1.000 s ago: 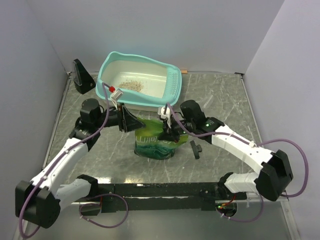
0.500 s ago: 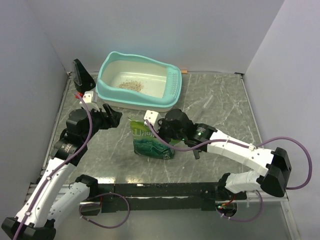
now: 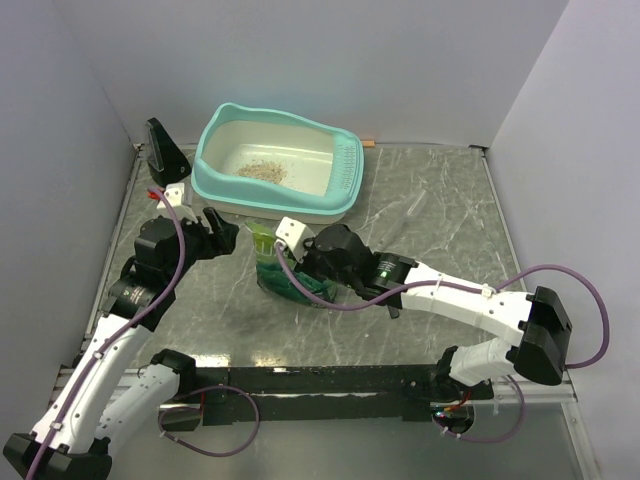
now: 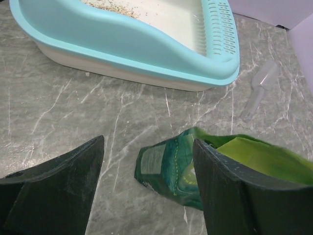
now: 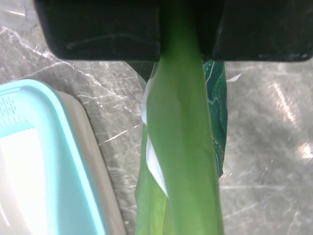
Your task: Fill the litter box with clean litter
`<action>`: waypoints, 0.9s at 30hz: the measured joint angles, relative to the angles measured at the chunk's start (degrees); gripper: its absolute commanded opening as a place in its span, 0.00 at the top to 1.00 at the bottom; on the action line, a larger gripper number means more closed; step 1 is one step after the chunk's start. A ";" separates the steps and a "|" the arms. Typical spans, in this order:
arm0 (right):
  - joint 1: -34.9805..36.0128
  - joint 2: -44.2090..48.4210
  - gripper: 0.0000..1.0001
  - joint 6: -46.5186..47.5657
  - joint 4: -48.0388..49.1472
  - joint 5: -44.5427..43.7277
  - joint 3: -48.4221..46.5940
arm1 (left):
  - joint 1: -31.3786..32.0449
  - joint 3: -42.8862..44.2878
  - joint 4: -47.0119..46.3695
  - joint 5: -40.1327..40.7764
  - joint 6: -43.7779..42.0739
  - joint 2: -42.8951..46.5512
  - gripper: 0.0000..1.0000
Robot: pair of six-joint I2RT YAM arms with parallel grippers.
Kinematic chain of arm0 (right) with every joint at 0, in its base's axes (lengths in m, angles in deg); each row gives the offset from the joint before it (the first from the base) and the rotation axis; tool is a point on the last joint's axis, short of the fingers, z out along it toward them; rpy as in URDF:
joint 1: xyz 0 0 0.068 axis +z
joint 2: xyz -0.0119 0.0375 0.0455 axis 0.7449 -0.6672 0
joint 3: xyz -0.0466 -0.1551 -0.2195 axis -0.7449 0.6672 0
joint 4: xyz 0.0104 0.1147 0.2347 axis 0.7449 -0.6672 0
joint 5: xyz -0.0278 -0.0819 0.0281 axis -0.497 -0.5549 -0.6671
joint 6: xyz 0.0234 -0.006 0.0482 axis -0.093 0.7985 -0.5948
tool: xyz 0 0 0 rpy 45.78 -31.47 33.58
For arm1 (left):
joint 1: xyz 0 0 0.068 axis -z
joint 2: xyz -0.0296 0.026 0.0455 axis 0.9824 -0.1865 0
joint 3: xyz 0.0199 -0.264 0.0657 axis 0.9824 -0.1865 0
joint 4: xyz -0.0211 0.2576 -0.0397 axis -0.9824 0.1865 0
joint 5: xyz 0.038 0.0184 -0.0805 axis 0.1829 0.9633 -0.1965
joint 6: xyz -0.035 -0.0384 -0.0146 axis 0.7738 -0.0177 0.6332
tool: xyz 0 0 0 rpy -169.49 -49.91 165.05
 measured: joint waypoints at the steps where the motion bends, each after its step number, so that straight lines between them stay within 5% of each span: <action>1: 0.07 0.00 1.00 -0.28 0.37 -0.50 0.00 | 0.00 0.00 0.00 0.11 0.00 0.00 0.23; 5: 0.31 0.00 0.97 -2.97 0.83 -2.19 0.09 | 0.00 0.00 0.04 0.20 0.02 0.07 0.23; 8: 0.28 -0.02 0.62 -5.51 1.33 -2.84 1.40 | 0.00 0.00 0.07 0.20 0.00 0.07 0.23; 11: 0.31 0.00 0.45 -7.98 5.70 -2.99 1.79 | 0.00 0.00 0.07 0.17 0.00 0.00 0.23; 19: 0.31 2.64 0.36 -10.10 5.42 -3.37 -0.02 | 0.00 0.00 0.13 0.15 0.00 -0.13 0.22; 24: -0.04 13.03 0.47 -8.92 -1.03 -5.25 -1.68 | 0.00 0.00 0.13 -0.20 0.02 -0.13 0.22; 25: -0.20 15.19 0.58 -8.74 -2.25 -5.73 -1.99 | 0.00 0.00 0.13 -0.28 0.02 -0.11 0.22; 26: -0.50 17.57 0.89 -8.63 -3.28 -6.05 -2.10 | 0.00 0.00 0.13 -0.33 0.02 -0.11 0.22; 27: -0.87 19.74 1.00 -8.46 -4.57 -6.25 -2.08 | 0.00 0.00 0.13 -0.37 0.02 -0.07 0.22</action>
